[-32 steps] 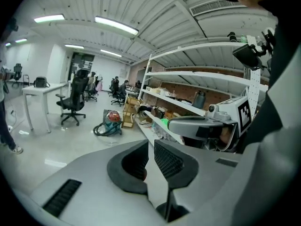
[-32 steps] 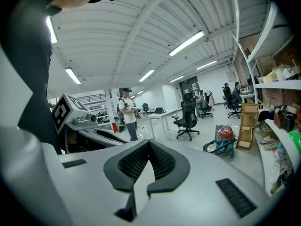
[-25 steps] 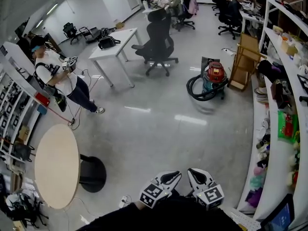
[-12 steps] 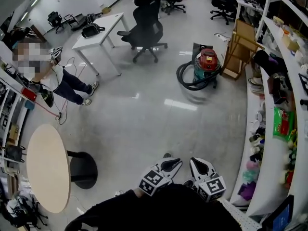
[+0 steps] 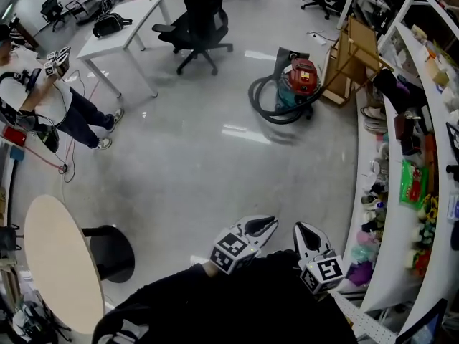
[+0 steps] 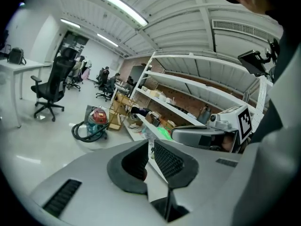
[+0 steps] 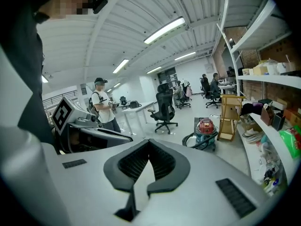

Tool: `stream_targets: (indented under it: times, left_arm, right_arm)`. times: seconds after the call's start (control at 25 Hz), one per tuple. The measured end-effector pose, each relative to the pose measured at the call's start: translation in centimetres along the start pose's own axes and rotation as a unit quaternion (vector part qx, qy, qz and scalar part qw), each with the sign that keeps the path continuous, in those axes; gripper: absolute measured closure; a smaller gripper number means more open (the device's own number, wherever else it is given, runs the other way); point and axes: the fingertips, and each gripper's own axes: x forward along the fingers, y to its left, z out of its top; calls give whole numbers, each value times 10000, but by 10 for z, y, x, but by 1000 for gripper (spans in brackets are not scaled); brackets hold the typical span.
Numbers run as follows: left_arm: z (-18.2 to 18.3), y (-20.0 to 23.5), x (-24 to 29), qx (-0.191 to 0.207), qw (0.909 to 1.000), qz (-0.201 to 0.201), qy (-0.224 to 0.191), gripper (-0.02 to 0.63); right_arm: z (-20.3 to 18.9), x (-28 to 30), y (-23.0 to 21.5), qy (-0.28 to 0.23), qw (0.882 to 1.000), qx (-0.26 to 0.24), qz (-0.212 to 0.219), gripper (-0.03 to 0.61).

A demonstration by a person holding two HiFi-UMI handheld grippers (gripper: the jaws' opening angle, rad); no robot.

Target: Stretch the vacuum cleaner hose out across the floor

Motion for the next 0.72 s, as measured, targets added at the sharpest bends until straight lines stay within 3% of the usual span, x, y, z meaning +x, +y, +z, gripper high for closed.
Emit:
stream_targets:
  times: [0.32,0.72]
  left_arm:
    - [21,66,10,-399,9987,326,-35,560]
    - [113,116,67,180,9916,1273,-149,560]
  right_arm:
    - [10,63,-17,300,9991,28,287,574]
    - [90,145,-104,38,9940,69,1091,574]
